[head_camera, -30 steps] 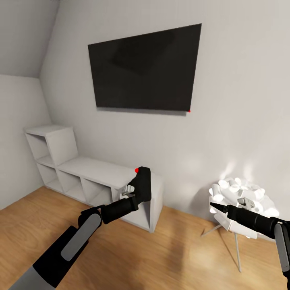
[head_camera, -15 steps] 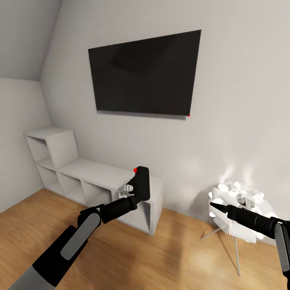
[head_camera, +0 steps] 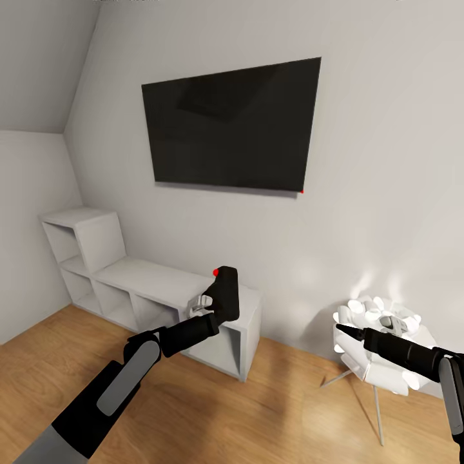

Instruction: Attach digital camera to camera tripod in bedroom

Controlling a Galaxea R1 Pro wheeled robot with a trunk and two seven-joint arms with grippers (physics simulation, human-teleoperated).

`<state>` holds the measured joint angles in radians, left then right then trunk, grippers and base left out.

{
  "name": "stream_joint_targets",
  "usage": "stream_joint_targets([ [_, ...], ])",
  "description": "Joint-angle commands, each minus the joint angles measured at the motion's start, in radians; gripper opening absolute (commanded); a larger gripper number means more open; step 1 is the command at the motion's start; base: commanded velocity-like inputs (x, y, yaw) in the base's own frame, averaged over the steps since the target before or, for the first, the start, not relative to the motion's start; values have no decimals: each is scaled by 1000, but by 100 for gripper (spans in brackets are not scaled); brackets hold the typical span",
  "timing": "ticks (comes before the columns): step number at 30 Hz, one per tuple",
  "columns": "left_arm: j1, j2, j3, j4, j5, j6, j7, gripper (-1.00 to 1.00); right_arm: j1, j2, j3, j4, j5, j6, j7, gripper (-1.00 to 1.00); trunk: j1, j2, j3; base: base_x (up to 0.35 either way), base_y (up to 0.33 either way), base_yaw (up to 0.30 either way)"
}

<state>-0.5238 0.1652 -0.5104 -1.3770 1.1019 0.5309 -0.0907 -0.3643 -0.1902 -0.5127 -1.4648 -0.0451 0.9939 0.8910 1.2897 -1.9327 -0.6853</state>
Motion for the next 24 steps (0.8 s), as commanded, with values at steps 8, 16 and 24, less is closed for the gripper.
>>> stream_joint_targets([
  [8,-1,1,0,0,0,3,-4,-100,-1,0,-1,0,-4,8,0,100,-31,56,24,0,0,0],
  [16,-1,1,0,0,0,3,-4,-100,-1,0,-1,0,-4,8,0,100,-62,112,49,0,0,0],
  [24,-1,-1,0,0,0,3,-4,-100,-1,0,0,0,-4,8,0,100,-92,168,74,0,0,0],
])
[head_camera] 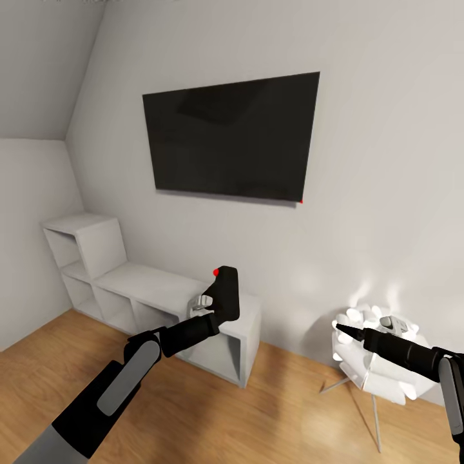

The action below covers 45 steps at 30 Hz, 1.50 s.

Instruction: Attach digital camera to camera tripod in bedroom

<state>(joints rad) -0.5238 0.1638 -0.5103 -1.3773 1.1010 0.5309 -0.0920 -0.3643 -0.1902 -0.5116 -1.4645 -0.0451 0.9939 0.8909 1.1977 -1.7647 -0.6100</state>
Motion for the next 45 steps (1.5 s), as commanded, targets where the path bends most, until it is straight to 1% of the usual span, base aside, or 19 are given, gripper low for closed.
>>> stream_joint_targets([
  [1,-1,1,-1,0,0,3,-3,-100,-1,0,-1,0,-4,8,0,100,-4,7,2,0,0,0],
  [45,-1,1,-1,1,-4,3,3,-100,-1,0,-1,4,-8,7,0,100,-173,315,140,0,0,0],
])
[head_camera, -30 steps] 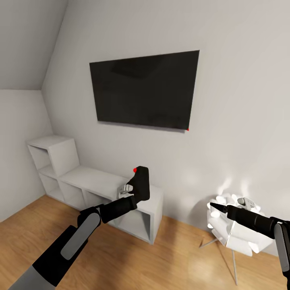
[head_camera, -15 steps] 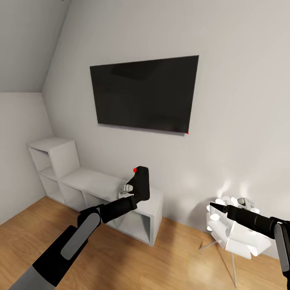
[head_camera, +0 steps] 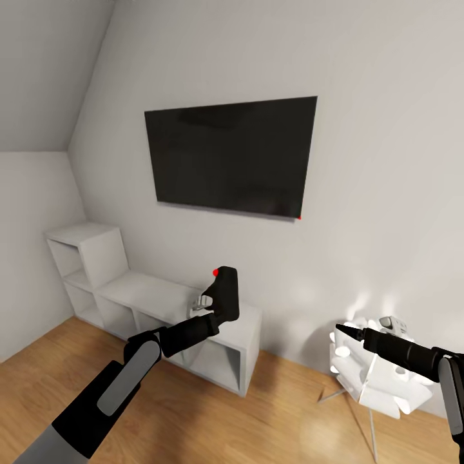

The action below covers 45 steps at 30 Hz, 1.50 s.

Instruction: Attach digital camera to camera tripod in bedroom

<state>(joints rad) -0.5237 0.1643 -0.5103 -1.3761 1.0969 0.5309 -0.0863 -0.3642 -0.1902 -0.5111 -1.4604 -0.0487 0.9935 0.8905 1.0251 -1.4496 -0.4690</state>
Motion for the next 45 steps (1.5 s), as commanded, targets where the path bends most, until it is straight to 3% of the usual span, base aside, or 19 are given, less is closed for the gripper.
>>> stream_joint_targets([
  [1,-1,1,-1,0,0,3,-1,-100,-1,0,-1,0,-5,8,0,100,-4,7,2,0,0,0],
  [20,-1,-1,-1,50,5,3,2,-100,-1,0,-3,27,-7,7,0,100,-77,140,62,0,0,0],
  [26,-1,0,1,57,3,4,5,-100,-1,0,-2,31,12,7,0,100,-100,182,80,0,0,0],
  [32,-1,4,3,156,-3,6,20,-100,0,-3,-4,90,24,0,-3,100,-123,224,99,0,0,0],
  [34,-1,15,3,202,-4,9,22,-100,1,-9,-4,138,50,-3,-4,100,-130,238,106,0,0,0],
  [37,-1,54,1,264,4,10,20,-100,1,-15,-4,202,116,-6,-3,100,-142,259,115,0,0,0],
  [40,-1,74,-2,311,9,9,16,-100,1,-17,-4,227,148,-12,-2,100,-153,280,124,0,0,0],
  [45,-1,77,-1,362,15,7,8,-100,1,-18,-4,241,166,-17,0,100,-173,315,140,0,0,0],
])
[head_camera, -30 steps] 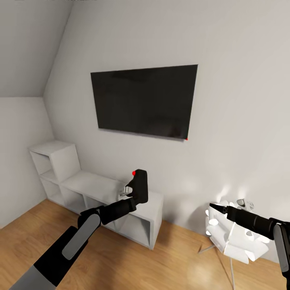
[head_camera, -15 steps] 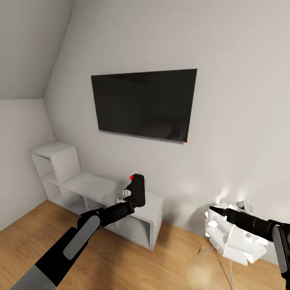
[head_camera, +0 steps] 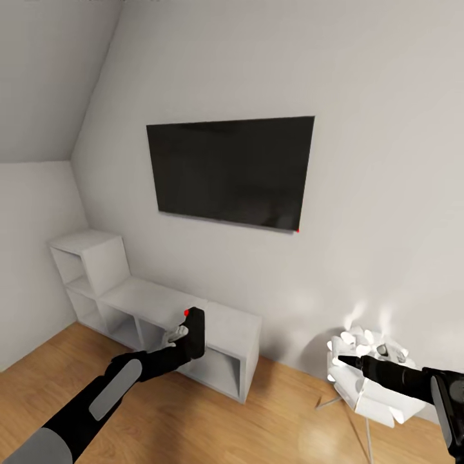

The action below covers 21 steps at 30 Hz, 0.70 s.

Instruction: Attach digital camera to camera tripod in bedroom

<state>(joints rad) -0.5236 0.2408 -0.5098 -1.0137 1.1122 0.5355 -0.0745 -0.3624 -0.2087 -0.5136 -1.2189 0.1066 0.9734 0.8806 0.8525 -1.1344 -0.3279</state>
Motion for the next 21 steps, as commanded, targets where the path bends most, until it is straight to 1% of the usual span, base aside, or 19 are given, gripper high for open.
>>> stream_joint_targets([
  [1,-1,-2,1,-5,4,2,-7,-100,-1,0,-2,-4,12,4,11,100,-4,6,2,0,0,0],
  [2,-1,-3,2,-12,6,2,-9,-100,-1,-1,-2,-7,11,4,11,100,-8,13,5,0,0,0],
  [5,-1,-8,5,-69,14,1,-14,-100,-1,-2,-4,-28,7,10,21,100,-19,34,15,0,0,0],
  [6,-1,-8,6,-113,16,1,-15,-100,-1,-3,-10,-47,5,13,35,100,-23,41,18,0,0,0],
  [8,-1,-9,8,-159,17,0,-17,-100,-1,-3,-22,-70,5,15,54,100,-31,55,24,0,0,0],
  [9,-1,-9,13,-199,18,-1,-18,-100,-1,-3,-38,-90,4,17,76,100,-35,62,27,0,0,0],
  [10,-1,-10,16,-213,19,-1,-18,-100,-1,-3,-46,-98,4,17,88,100,-38,69,30,0,0,0],
  [13,-1,-14,25,-246,22,-9,-19,-100,-1,-3,-71,-117,5,17,130,100,-50,90,40,0,0,0],
  [15,-1,-18,27,-254,22,-27,-19,-100,-1,-3,-78,-124,5,17,145,100,-58,104,46,0,0,0],
  [17,-1,-23,29,-258,23,-53,-18,-100,-1,-2,-83,-127,4,17,155,100,-65,118,52,0,0,0],
  [18,-1,-29,31,-261,24,-83,-18,-100,-1,-2,-86,-130,4,17,162,100,-69,125,55,0,0,0],
  [21,-1,-37,31,-264,25,-117,-18,-100,-1,-1,-89,-133,4,17,168,100,-81,146,65,0,0,0],
])
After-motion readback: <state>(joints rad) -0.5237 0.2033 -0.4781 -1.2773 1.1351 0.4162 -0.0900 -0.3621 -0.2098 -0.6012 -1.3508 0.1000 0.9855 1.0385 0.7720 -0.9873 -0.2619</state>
